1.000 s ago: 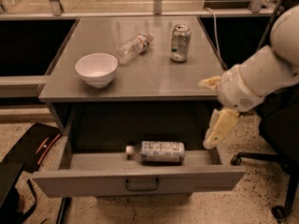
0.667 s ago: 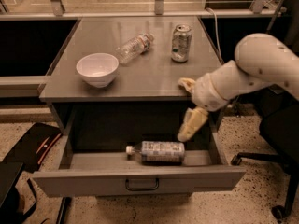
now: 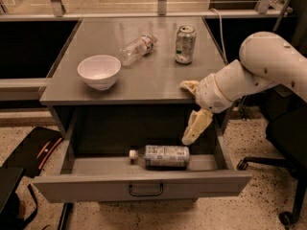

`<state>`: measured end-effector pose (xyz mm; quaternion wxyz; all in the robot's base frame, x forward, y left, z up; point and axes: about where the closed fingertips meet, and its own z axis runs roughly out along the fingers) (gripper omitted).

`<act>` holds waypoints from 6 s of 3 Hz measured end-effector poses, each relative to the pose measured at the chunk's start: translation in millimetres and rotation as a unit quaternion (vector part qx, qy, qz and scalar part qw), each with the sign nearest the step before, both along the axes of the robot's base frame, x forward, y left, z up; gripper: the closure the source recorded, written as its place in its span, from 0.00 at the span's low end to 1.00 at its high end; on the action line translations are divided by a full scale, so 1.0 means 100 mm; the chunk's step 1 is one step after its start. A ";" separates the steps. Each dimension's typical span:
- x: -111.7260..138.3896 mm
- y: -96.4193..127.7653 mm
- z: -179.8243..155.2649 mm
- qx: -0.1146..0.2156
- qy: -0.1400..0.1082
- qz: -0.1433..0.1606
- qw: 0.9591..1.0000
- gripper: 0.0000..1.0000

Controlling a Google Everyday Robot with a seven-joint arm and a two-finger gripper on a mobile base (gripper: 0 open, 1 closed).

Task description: Pick blue plastic bottle from top drawer and place on counter

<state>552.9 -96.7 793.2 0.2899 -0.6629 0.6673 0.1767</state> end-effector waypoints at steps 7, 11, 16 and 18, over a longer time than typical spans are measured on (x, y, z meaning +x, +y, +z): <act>-0.34 0.84 0.77 -0.027 -0.036 0.112 0.993 0.00; -1.40 1.05 1.53 -0.087 -0.162 0.128 0.975 0.00; -0.96 -0.36 1.17 -0.057 -0.120 0.001 0.991 0.00; -0.92 -0.16 0.94 -0.023 -0.082 0.059 0.995 0.00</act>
Offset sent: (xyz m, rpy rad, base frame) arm 0.0817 0.0744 -0.0864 0.1743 0.0433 0.0964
